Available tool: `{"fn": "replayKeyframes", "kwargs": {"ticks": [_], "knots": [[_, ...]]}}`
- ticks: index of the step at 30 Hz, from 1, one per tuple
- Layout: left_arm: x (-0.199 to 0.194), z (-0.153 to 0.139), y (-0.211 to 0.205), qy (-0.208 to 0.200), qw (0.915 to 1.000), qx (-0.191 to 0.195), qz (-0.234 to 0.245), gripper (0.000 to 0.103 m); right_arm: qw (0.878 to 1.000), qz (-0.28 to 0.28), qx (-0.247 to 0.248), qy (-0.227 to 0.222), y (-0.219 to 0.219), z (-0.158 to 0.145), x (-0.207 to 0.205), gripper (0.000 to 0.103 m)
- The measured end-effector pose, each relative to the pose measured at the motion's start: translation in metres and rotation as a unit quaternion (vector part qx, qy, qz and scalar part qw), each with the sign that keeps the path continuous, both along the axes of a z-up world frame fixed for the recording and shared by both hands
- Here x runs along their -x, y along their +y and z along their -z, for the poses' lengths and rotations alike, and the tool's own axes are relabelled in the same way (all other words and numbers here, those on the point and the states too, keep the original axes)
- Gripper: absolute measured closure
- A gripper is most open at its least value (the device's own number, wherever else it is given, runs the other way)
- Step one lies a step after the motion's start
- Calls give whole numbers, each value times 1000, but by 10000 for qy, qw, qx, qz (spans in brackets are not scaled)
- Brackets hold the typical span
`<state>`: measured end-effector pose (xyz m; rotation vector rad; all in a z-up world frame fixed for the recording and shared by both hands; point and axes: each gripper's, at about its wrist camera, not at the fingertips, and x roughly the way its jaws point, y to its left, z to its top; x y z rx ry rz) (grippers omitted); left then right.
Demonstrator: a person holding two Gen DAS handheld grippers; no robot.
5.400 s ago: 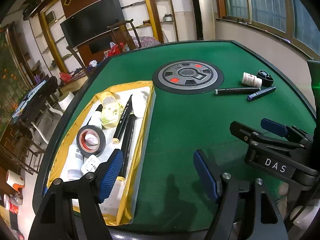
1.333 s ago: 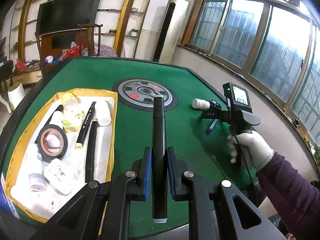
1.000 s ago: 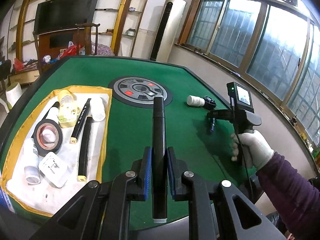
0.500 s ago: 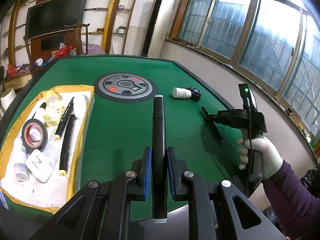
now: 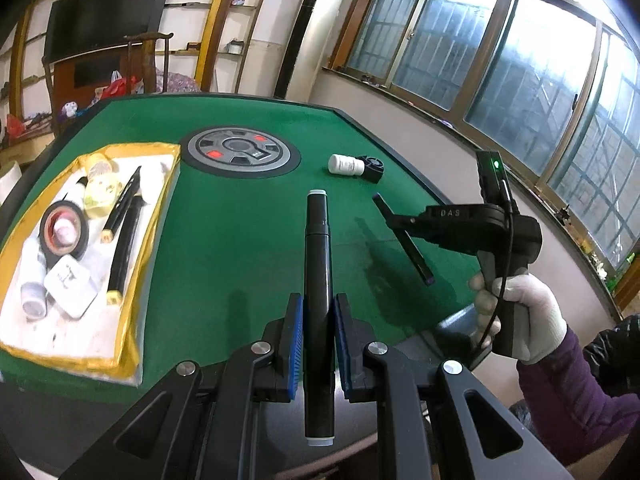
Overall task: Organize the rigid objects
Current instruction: 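Carry both markers over the tray with both tools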
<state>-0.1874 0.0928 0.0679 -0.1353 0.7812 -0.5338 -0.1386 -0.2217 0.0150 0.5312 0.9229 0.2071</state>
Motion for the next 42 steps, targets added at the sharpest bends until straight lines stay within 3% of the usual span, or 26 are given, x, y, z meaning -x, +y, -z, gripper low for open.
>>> {"fn": "replayKeyframes", "kwargs": {"ticks": [12, 21, 35, 42], "knots": [[15, 4, 38, 95, 9993, 238, -258, 89, 9969, -761, -80, -175, 68, -24, 4, 88], [-2, 2, 98, 51, 9936, 409, -1048, 89, 9877, -1517, -338, -194, 134, -47, -3, 88], [-42, 23, 165, 215, 9807, 182, -1936, 89, 9720, -2314, -400, -51, 258, -58, -37, 88], [-62, 37, 169, 281, 9790, -193, -2008, 89, 9736, -2252, -288, 236, 298, -35, -61, 88]]}}
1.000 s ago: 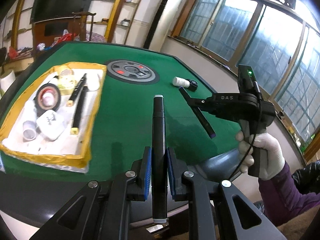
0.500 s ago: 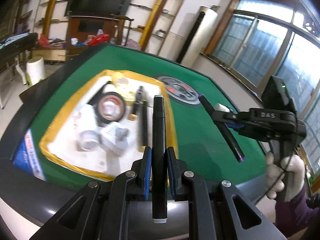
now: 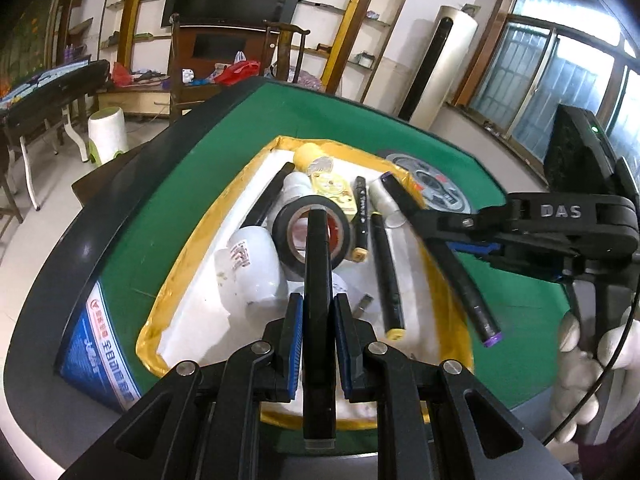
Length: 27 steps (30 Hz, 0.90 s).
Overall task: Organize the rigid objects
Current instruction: 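Carry both markers over the tray with both tools, then open both tools to drop the markers in the tray and withdraw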
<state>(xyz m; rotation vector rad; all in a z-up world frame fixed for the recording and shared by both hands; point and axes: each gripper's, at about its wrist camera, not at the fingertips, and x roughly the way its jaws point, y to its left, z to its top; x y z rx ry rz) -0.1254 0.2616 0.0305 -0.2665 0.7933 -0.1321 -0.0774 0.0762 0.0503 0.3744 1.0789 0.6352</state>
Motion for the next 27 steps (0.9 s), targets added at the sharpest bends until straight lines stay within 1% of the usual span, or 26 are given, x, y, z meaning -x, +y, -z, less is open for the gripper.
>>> {"fn": "replayKeyframes", "kwargs": {"ticks": [4, 7, 9, 10, 11, 12, 13, 14, 17, 18, 19, 20, 21, 23, 25, 27], "knots": [[-4, 4, 3, 39, 9999, -70, -92, 88, 9997, 104, 100, 221, 9, 20, -9, 88], [-3, 4, 3, 15, 9997, -135, -182, 88, 9994, 139, 98, 288, 14, 26, -12, 88], [-3, 4, 1, 5, 9996, -179, -202, 86, 9995, 135, 169, 250, 18, 26, -12, 88], [-2, 3, 0, -13, 9997, -161, -193, 77, 9994, 128, 229, 203, 20, 26, -11, 88], [-2, 2, -1, -39, 9997, -127, -186, 64, 9994, 123, 270, 160, 21, 25, -9, 87], [-1, 1, -1, -63, 9997, -106, -199, 57, 9994, 116, 297, 140, 23, 24, -8, 86], [-1, 0, -2, -81, 9996, -106, -234, 43, 9993, 117, 340, 120, 24, 24, -7, 86], [0, -1, -3, -95, 9995, -105, -265, 36, 9992, 119, 364, 88, 24, 23, -5, 86], [2, -3, -4, -94, 9995, -63, -303, 35, 9986, 77, 503, -120, 27, 21, -2, 85], [3, -5, -4, -85, 9994, -55, -317, 33, 9984, 71, 530, -189, 27, 20, -1, 83], [5, -6, -4, -84, 9993, -71, -351, 29, 9982, 69, 539, -249, 28, 19, 1, 81], [6, -8, -5, -94, 9992, -103, -387, 26, 9982, 60, 518, -288, 27, 18, 2, 77], [7, -10, -6, -105, 9989, -150, -427, 26, 9984, 39, 480, -308, 27, 17, 3, 72], [10, -14, -7, -127, 9983, -255, -510, 24, 9986, 1, 375, -362, 23, 16, 4, 66], [12, -18, -10, -139, 9971, -426, -619, 21, 9984, 3, 289, -478, 19, 12, 6, 63], [12, -22, -14, -155, 9954, -621, -713, 19, 9977, 40, 270, -619, 15, 7, 9, 55]]}}
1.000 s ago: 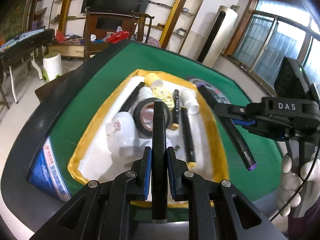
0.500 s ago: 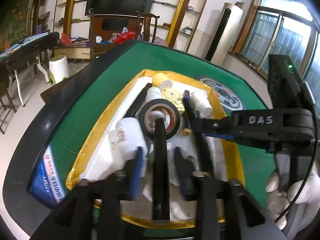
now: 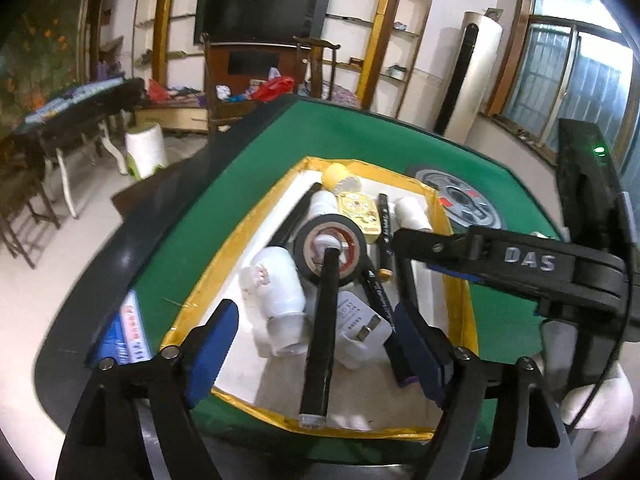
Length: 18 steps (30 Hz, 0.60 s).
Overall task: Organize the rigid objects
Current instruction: 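Open both tools to drop the markers in the tray and withdraw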
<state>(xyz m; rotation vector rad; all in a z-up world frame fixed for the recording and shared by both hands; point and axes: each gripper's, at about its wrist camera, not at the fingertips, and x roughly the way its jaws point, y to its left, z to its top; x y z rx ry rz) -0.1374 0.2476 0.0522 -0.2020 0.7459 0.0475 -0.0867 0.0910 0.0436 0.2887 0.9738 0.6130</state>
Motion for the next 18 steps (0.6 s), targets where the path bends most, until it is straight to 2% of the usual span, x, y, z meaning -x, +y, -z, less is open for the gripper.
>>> {"fn": "replayKeyframes", "kwargs": {"ticks": [2, 5, 18], "knots": [[1, -5, -5, -49, 9997, -215, -91, 13, 9999, 44, -10, -154, -5, -5, 4, 51], [3, -10, -11, -139, 9985, -459, -267, 7, 9993, 94, 47, -358, -14, -11, 9, 51], [8, -15, -41, -22, 9957, -881, -286, 7, 9981, 284, 75, -538, -53, -10, 19, 49]]}}
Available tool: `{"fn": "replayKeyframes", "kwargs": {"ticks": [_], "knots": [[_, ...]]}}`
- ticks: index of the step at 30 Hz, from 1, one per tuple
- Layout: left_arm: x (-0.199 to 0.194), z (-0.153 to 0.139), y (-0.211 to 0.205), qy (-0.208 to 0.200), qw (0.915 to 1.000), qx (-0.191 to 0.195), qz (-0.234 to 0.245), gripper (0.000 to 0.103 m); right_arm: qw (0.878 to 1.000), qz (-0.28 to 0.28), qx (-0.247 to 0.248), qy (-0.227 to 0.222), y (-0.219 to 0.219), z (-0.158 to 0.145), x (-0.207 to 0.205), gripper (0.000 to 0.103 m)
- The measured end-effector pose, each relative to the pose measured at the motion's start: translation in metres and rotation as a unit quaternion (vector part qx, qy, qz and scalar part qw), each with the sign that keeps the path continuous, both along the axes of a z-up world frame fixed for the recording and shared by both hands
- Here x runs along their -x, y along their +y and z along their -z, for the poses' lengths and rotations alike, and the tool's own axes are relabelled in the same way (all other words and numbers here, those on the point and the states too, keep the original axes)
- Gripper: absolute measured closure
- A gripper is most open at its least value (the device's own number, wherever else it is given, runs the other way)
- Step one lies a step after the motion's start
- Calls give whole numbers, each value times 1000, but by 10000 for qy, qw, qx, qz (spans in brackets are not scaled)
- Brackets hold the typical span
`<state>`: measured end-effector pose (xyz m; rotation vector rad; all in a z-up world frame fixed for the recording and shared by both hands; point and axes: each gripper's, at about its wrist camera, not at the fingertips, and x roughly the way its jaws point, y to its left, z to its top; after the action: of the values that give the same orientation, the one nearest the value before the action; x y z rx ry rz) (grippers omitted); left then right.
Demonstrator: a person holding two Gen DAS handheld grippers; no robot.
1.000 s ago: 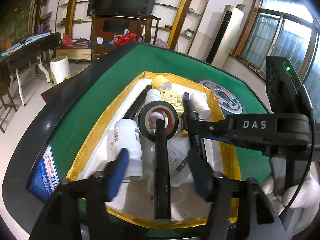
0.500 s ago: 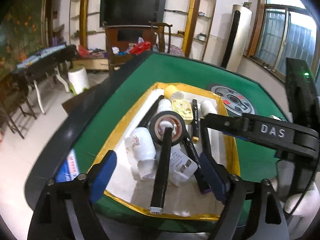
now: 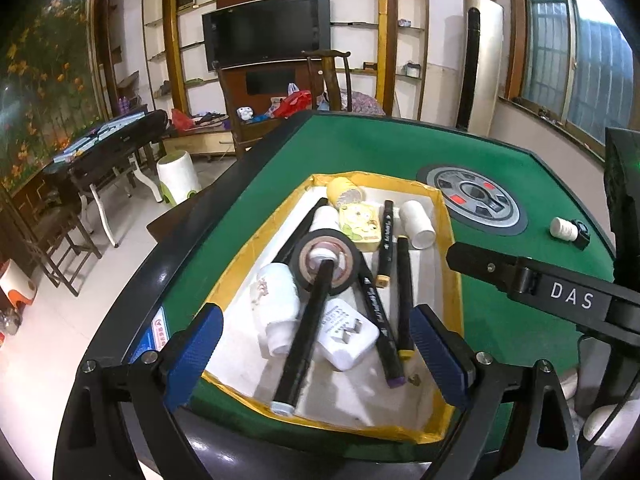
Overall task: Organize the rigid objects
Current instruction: 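Open both tools to drop the markers in the tray and withdraw, then grasp the black plastic part with the right tool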
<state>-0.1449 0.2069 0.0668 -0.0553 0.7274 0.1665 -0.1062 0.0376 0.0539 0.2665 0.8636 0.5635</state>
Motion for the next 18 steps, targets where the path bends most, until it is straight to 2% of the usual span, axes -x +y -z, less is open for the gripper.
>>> {"fn": "replayKeyframes", "kwargs": {"ticks": [4, 18], "knots": [[0, -3, -16, 12, 9999, -127, 70, 7, 9999, 139, -30, -55, -18, -1, 5, 40], [-1, -6, -70, 110, 9972, -592, 452, 7, 9973, 691, -230, 60, -85, 9, 8, 39]]}}
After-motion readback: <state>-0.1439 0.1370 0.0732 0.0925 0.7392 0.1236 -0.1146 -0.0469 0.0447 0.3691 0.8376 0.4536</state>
